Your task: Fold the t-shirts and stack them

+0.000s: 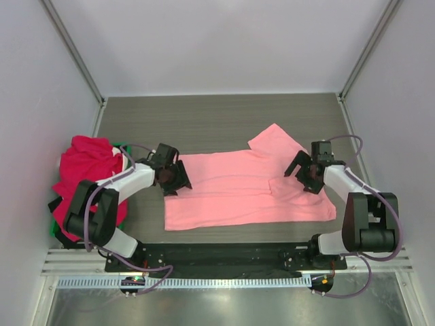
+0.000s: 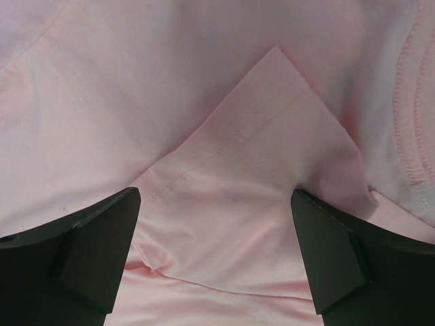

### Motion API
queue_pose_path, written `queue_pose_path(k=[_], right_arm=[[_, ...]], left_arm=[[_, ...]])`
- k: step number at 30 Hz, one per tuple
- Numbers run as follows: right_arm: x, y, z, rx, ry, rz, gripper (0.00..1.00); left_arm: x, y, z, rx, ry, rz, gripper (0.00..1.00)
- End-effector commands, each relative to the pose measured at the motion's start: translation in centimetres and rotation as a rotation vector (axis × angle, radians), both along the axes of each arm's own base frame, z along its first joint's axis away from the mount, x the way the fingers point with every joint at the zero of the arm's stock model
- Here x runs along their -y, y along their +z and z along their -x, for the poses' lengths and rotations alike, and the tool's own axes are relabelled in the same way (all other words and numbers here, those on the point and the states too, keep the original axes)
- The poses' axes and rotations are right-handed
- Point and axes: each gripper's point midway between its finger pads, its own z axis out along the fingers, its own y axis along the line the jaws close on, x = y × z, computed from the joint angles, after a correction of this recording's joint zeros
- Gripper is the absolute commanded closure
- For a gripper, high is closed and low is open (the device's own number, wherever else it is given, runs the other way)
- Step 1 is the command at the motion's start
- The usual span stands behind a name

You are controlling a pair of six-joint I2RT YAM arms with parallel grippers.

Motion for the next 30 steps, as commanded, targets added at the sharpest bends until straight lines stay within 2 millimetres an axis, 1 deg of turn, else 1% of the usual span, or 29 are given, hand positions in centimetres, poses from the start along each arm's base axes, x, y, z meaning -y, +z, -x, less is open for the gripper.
queue_pose_path(k=[1,2,3,4,5,6,7,8,9,10,11,12,13,14,15,16,17,18,19,20,21,22,23,24,25,26,27,29,30], right_arm=[[-0.2,1.3,0.6,-0.039,0.027,-0.002,0.0],[-0.6,2.5,-0.2,-0.006,0.053,-0.014,0.0],[-1.4,4.6,-1.7,0.052,0.089,-0.025,0.0],[-1.6,5.7,-2.3,0.075,0.111,-0.02,0.0],[-1.7,6.7,-3.1,0.099,0.125,-0.016,0.0],[-1.8,8.9,-4.8,0.157,0.137,-0.006,0.0],[-1.6,9.6,-5.6,0.166,0.143,0.008,0.0],[-1.5,9.4,-6.4,0.151,0.147,0.017,0.0],[-1.3,11.1,-8.4,0.19,0.148,0.032,0.0],[-1.1,11.2,-9.0,0.175,0.152,0.044,0.0],[-0.8,11.4,-9.9,0.172,0.16,0.066,0.01],[-1.8,11.4,-12.0,0.171,0.193,0.08,0.0],[-1.8,11.3,-12.8,0.158,0.195,0.121,0.0],[-2.0,10.8,-13.8,0.144,0.217,0.135,0.0],[-2.4,12.5,-15.8,0.185,0.228,0.142,0.0],[-1.8,9.9,-16.8,0.111,0.214,0.187,0.01],[-2.4,9.7,-17.8,0.109,0.233,0.202,0.01],[-2.7,11.1,-19.7,0.153,0.244,0.225,0.02],[-2.9,8.5,-20.5,0.095,0.257,0.243,0.02],[-3.1,8.4,-21.4,0.095,0.263,0.279,0.03],[-3.4,9.6,-23.3,0.135,0.263,0.299,0.04],[-3.3,9.1,-23.7,0.115,0.267,0.319,0.05],[-3.2,6.7,-24.5,0.07,0.269,0.35,0.07],[-3.7,8.3,-26.2,0.119,0.267,0.365,0.08],[-3.7,8.0,-26.6,0.108,0.276,0.383,0.09],[-3.9,5.9,-27.1,0.075,0.286,0.397,0.11],[-4.1,7.1,-28.3,0.112,0.276,0.421,0.11],[-4.2,6.3,-29.0,0.11,0.279,0.438,0.13],[-4.0,5.5,-29.5,0.103,0.272,0.46,0.14]], left_arm=[[-2.2,-0.5,2.6,-0.065,-0.033,-0.107,0.34],[-2.1,0.6,2.2,-0.043,-0.043,-0.107,0.33],[-1.7,2.9,0.9,0.019,-0.065,-0.101,0.33],[-2.2,4.0,1.1,0.015,-0.072,-0.123,0.31],[-2.1,5.3,0.8,0.037,-0.082,-0.124,0.31],[-2.2,7.9,-0.4,0.112,-0.097,-0.135,0.29],[-2.8,8.8,0.0,0.111,-0.105,-0.157,0.28],[-3.4,9.7,-0.3,0.137,-0.101,-0.19,0.28],[-3.8,10.9,-0.4,0.161,-0.103,-0.204,0.27],[-4.2,11.8,-0.4,0.195,-0.123,-0.225,0.27],[-4.7,12.3,-0.5,0.213,-0.125,-0.248,0.27],[-5.1,12.7,-0.4,0.223,-0.13,-0.268,0.27],[-5.6,13.2,-0.2,0.25,-0.147,-0.288,0.27],[-6.0,13.4,-0.1,0.259,-0.151,-0.307,0.27],[-6.6,13.5,-0.2,0.273,-0.147,-0.337,0.27],[-6.9,13.7,-0.2,0.29,-0.148,-0.352,0.27],[-7.5,13.9,-0.1,0.306,-0.15,-0.375,0.27],[-8.1,13.9,-0.1,0.321,-0.142,-0.404,0.27],[-8.4,14.1,-0.4,0.345,-0.132,-0.421,0.27],[-8.9,14.2,-0.2,0.362,-0.108,-0.433,0.27],[-9.0,14.3,-0.2,0.372,-0.101,-0.434,0.27],[-9.5,14.6,-0.4,0.39,-0.083,-0.456,0.27],[-9.9,15.0,-0.5,0.4,-0.059,-0.47,0.27],[-10.4,15.1,-0.4,0.402,-0.041,-0.492,0.27],[-10.8,15.2,-0.5,0.404,-0.031,-0.513,0.27],[-10.8,15.3,-0.5,0.406,-0.026,-0.514,0.27],[-10.8,15.1,-0.5,0.401,-0.03,-0.514,0.27],[-10.7,15.0,-0.6,0.399,-0.029,-0.512,0.27],[-10.7,14.9,-0.5,0.39,-0.035,-0.516,0.27]])
